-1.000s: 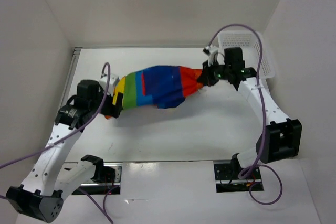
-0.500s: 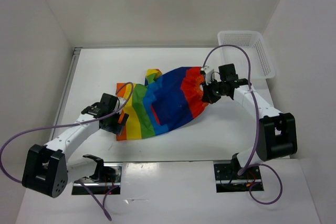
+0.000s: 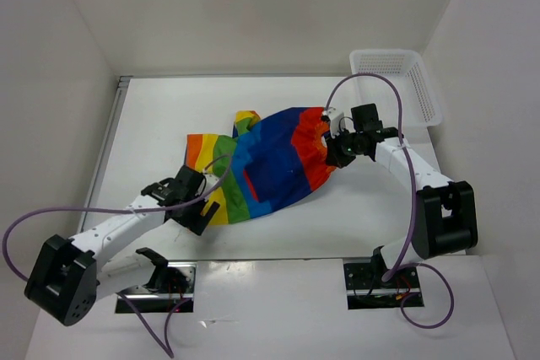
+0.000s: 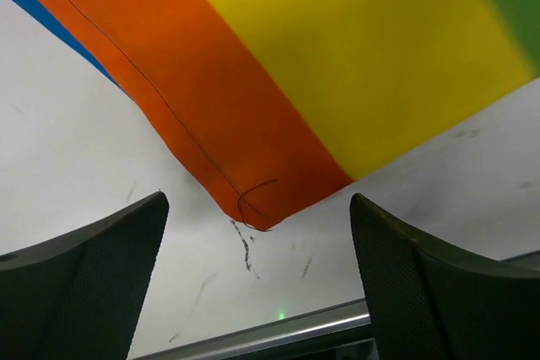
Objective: Fold and stack the shorts
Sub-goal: Flatten the shorts out, then fold the shorts
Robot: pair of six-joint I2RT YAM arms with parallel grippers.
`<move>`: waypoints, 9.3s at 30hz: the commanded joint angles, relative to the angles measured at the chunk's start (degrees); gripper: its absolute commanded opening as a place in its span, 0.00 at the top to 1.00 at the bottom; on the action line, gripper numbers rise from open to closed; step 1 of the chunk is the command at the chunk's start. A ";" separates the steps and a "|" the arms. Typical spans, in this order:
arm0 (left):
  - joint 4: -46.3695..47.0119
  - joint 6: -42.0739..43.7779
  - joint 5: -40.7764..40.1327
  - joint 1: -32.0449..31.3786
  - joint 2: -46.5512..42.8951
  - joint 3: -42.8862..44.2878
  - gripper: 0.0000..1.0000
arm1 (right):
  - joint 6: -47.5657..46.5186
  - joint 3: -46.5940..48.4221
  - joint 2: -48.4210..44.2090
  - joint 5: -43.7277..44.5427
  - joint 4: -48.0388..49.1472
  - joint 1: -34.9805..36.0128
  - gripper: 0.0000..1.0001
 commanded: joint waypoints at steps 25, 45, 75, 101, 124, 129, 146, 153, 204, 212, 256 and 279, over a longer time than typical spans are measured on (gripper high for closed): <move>10.70 0.19 -5.96 20.31 21.12 57.57 1.00 | 15.81 51.28 11.87 -7.71 4.74 -0.18 1.00; 11.48 0.19 -15.65 26.04 16.90 107.45 1.00 | 47.37 58.27 -5.69 -38.05 17.99 -0.18 1.00; 21.24 0.19 -7.91 20.50 61.37 75.37 1.00 | 58.09 44.97 39.11 -1.68 16.60 -7.12 0.90; -6.53 0.19 1.32 -4.53 30.36 37.72 0.08 | 15.21 18.71 17.86 28.66 10.79 0.70 0.41; 13.44 0.19 -14.78 11.61 31.16 18.33 0.87 | 13.18 10.79 14.69 12.99 6.65 5.45 0.87; 3.07 0.19 -8.62 9.34 17.37 17.81 0.30 | 8.46 13.17 14.69 10.13 4.04 2.29 0.67; -23.31 0.19 20.04 20.51 28.94 25.45 0.18 | -2.91 9.22 11.52 1.50 -1.52 -1.13 0.19; -17.79 0.19 20.05 17.34 34.04 23.96 0.18 | -7.90 8.07 13.46 -0.78 -3.70 -2.37 0.19; -28.71 0.19 4.14 27.72 19.68 62.26 1.00 | -17.76 19.22 2.38 -9.14 -40.10 11.95 1.00; -14.35 0.19 -1.75 24.29 49.97 90.35 1.00 | -6.79 28.01 10.55 -15.96 -33.35 -3.20 1.00; -34.04 0.19 5.72 20.33 98.81 147.09 0.11 | 22.85 35.13 29.79 16.43 8.94 4.49 1.00; -38.78 0.19 11.68 26.99 90.05 145.43 0.05 | 24.34 43.52 16.40 20.22 2.99 3.69 0.20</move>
